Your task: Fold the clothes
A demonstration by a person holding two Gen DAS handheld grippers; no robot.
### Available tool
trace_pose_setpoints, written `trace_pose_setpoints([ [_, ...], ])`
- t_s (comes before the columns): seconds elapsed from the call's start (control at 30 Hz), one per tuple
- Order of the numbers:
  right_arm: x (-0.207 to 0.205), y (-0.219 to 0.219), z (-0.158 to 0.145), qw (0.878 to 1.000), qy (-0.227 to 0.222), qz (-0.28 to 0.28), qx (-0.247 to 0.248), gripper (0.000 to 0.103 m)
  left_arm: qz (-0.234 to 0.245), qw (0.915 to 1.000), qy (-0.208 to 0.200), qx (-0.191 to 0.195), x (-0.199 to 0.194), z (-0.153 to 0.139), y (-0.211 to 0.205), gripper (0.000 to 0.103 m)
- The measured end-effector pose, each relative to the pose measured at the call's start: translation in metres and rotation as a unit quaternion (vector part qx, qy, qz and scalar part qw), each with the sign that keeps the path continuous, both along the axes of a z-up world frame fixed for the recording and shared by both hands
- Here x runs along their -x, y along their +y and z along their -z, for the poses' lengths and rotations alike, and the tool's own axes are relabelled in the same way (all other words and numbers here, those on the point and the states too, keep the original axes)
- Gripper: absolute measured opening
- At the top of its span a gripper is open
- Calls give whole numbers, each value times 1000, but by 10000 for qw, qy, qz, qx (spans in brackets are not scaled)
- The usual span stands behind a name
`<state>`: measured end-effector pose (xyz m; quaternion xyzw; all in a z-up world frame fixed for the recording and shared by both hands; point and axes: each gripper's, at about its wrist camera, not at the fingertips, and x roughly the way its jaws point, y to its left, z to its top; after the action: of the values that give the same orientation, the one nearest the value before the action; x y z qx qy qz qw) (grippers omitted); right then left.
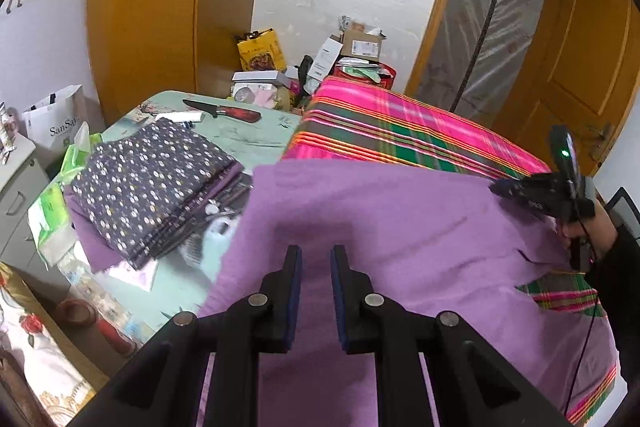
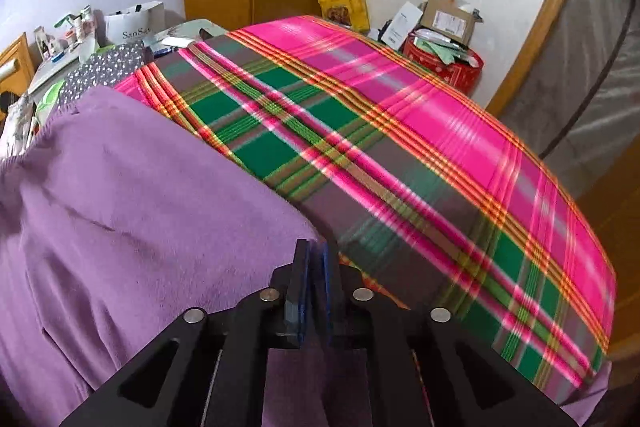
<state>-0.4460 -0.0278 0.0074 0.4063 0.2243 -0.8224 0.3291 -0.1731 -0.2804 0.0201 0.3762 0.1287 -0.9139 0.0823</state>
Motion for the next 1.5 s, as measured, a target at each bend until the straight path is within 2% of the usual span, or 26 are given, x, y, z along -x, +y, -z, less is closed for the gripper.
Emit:
trace_pose_setpoints([
  [0.07, -2, 5, -5, 9999, -38, 0, 163, 25, -58, 10000, -46, 67, 9, -1, -12, 14],
  [0.1, -2, 8, -9, 9997, -39, 7, 240, 25, -68, 9999, -61, 63, 14, -2, -19, 15],
  [0.2, -4, 13, -14, 9992, -69, 59, 385, 25, 22, 9998, -55, -204, 37, -2, -40, 23],
  [0.3, -6, 18, -18, 9986, -108, 109, 507, 25, 177, 9977, -82, -651, 63, 6, -61, 29],
  [0.5, -12, 30, -16, 9980, -192, 121, 588, 25, 59, 9905, -739, -1157, 121, 48, -97, 32],
  [0.6, -14, 36, -14, 9979, -227, 139, 592, 25, 108, 9859, -879, -1423, 130, 62, -103, 35],
  [0.83, -11, 40, -8, 9974, -281, 190, 637, 25, 163, 9802, -1076, -1654, 141, 82, -98, 35],
  [0.87, -11, 40, -8, 9972, -294, 194, 660, 25, 134, 9813, -1023, -1627, 141, 81, -98, 28],
  [0.93, -11, 41, -7, 9969, -312, 195, 694, 25, 110, 9852, -896, -1455, 139, 78, -97, 25],
  [0.97, -12, 41, -6, 9970, -309, 194, 689, 25, 101, 9872, -844, -1350, 139, 75, -95, 4],
  [1.1, -13, 43, -6, 9972, -262, 236, 657, 25, 49, 9945, -669, -798, 144, 63, -91, 5],
  [1.17, -11, 47, -7, 9967, -246, 318, 705, 25, -49, 9956, -640, -689, 149, 61, -97, 5],
  [1.27, -8, 53, -9, 9956, -245, 461, 774, 25, -126, 9937, -793, -779, 158, 71, -108, 5],
  [1.4, -8, 62, -11, 9946, -244, 568, 828, 25, 83, 9904, -1073, -872, 162, 81, -104, 7],
  [1.5, -11, 70, -13, 9937, -268, 625, 891, 25, 130, 9891, -983, -1086, 150, 75, -109, 8],
])
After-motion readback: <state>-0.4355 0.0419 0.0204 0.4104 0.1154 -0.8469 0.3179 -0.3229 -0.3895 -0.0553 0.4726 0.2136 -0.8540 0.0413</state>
